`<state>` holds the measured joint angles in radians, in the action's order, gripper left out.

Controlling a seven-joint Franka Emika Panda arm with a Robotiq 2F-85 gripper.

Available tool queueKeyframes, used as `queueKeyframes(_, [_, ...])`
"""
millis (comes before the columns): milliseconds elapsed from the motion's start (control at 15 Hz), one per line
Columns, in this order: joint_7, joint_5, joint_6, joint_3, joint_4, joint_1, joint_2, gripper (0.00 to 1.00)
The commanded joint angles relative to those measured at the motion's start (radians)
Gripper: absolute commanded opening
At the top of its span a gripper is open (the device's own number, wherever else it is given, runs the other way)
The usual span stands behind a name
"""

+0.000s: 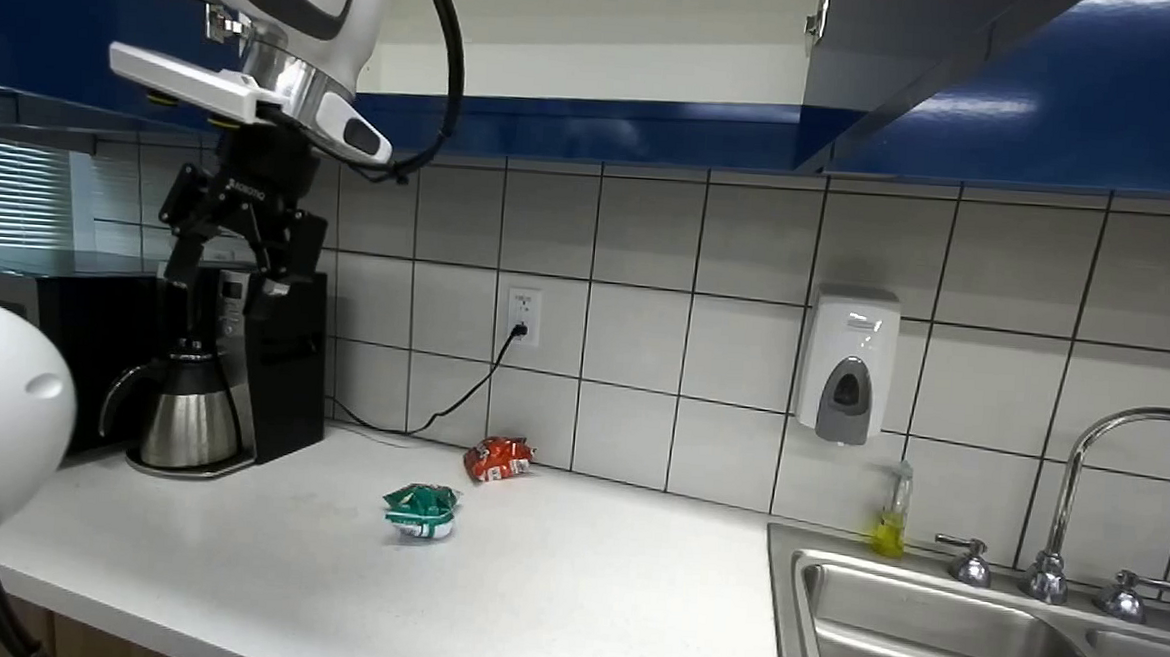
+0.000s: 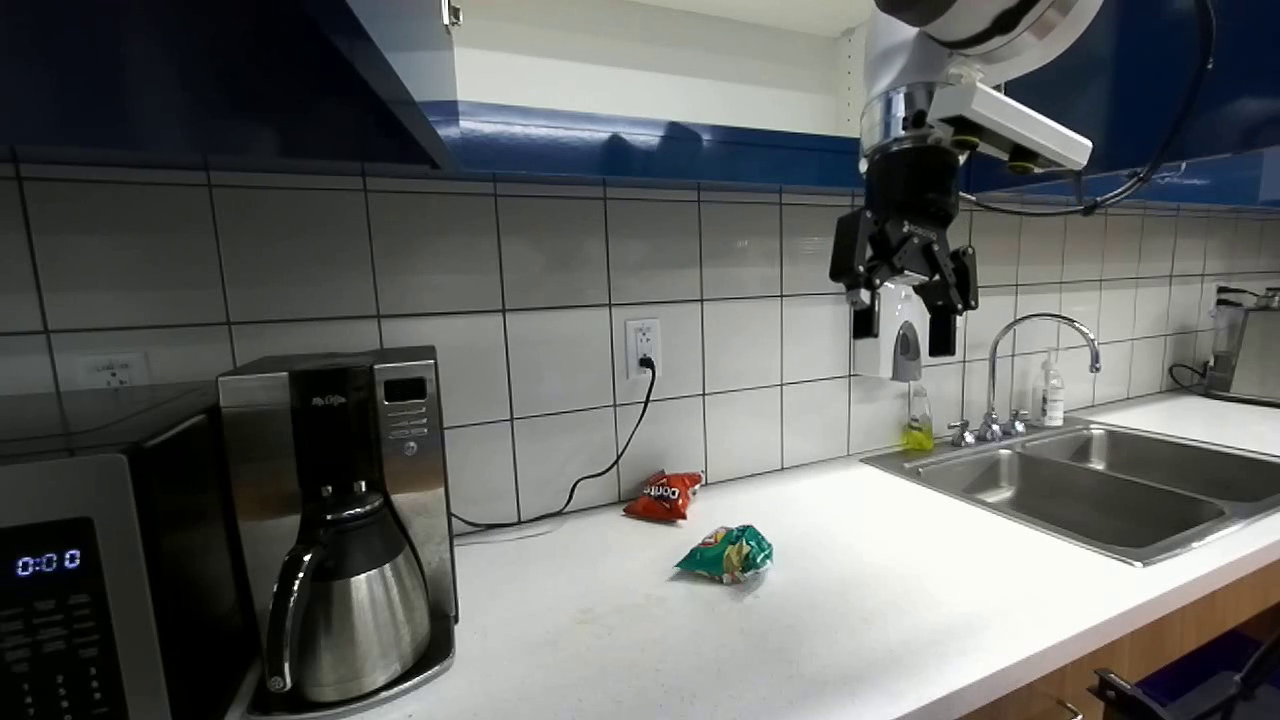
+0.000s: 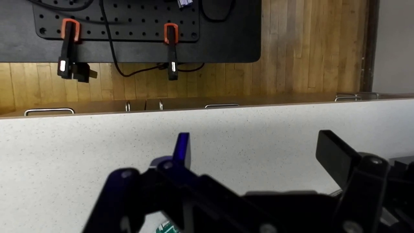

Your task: Put the green packet in the open upper cabinet.

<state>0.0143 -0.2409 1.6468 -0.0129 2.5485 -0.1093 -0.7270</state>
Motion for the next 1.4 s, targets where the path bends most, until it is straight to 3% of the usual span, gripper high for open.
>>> queueKeyframes(0, [0.043,0.014,0.041,0.004,0.06,0.031,0.016,1.0])
queueKeyframes(600, [0.111,0.063,0.202,-0.037,0.132,0.07,0.138,1.0])
queueKeyframes(1333, [0.223,0.117,0.499,-0.082,0.047,0.077,0.468,1.0])
